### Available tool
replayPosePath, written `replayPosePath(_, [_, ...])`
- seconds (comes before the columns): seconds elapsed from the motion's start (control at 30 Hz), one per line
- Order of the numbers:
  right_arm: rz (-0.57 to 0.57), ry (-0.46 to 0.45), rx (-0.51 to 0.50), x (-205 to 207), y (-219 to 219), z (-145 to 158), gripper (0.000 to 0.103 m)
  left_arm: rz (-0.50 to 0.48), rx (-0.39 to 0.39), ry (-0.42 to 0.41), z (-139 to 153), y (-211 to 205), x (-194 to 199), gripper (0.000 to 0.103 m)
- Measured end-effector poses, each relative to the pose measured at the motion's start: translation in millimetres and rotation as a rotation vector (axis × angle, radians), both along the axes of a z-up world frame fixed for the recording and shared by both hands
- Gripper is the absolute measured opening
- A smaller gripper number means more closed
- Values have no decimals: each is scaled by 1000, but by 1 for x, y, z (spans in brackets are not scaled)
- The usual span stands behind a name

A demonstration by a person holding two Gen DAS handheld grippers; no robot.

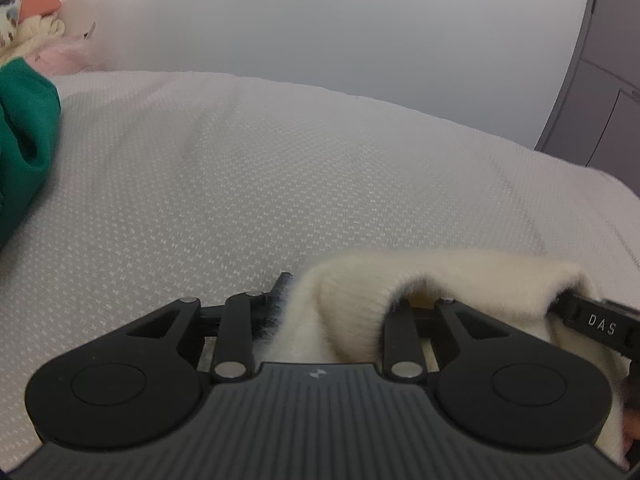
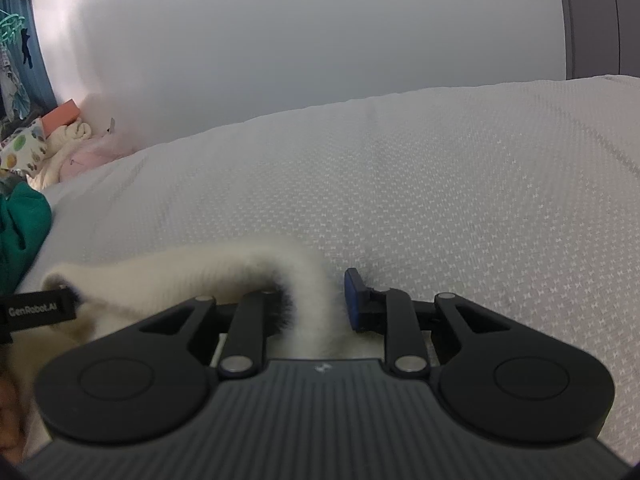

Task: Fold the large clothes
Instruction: 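Lower the sweater onto the bed and open both grippers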

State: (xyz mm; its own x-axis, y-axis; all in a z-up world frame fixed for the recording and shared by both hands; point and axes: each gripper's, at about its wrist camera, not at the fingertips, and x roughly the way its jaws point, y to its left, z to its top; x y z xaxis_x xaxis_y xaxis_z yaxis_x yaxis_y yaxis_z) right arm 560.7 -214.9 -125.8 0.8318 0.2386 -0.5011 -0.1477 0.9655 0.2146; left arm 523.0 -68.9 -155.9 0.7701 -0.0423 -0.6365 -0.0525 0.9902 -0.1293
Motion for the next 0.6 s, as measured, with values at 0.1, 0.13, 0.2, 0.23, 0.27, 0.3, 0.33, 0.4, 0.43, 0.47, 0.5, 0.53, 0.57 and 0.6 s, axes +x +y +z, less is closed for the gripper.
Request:
replayPosePath(0.1, [-5,-1,-24,-1,-18,-2,24,-10,41,21,24,-7,-10,43])
replayPosePath(0.13, [-6,-3,-36,-2,-17,0,26,-8,47,35,27,-11,-11,61])
replayPosePath(0.2, [2,-9,-46,-7,-13,8,27,-5,26,56,35,-10,-16,84])
replayPosePath(0.23, [12,-17,-41,-13,-20,10,27,-7,-6,53,40,-7,-22,86])
replayPosePath(0.27, [18,-30,-29,-22,-24,15,28,-10,-25,44,45,-6,-28,86])
replayPosePath(0.3, [19,-40,-24,-25,-28,16,34,-11,-22,40,51,-6,-34,87])
replayPosePath(0.33, [20,-45,-22,-31,-29,21,42,-12,-16,35,60,-6,-42,88])
replayPosePath(0.4, [19,-37,-13,-46,-31,26,65,-35,-25,11,71,-7,-59,89])
replayPosePath(0.43, [21,-40,-5,-52,-32,27,72,-41,-24,-2,77,-8,-67,90])
replayPosePath(0.47, [27,-53,0,-64,-33,30,77,-45,-17,-16,86,-9,-79,90])
replayPosePath(0.5, [32,-62,-3,-71,-33,32,77,-49,-9,-33,93,-11,-91,90])
replayPosePath(0.53, [36,-82,-4,-81,-34,35,77,-51,-8,-56,101,-11,-105,90])
replayPosePath(0.57, [38,-102,-3,-94,-35,39,77,-49,-11,-72,109,-10,-118,90])
replayPosePath(0.6, [42,-111,-6,-105,-35,42,77,-45,-16,-86,117,-9,-134,90])
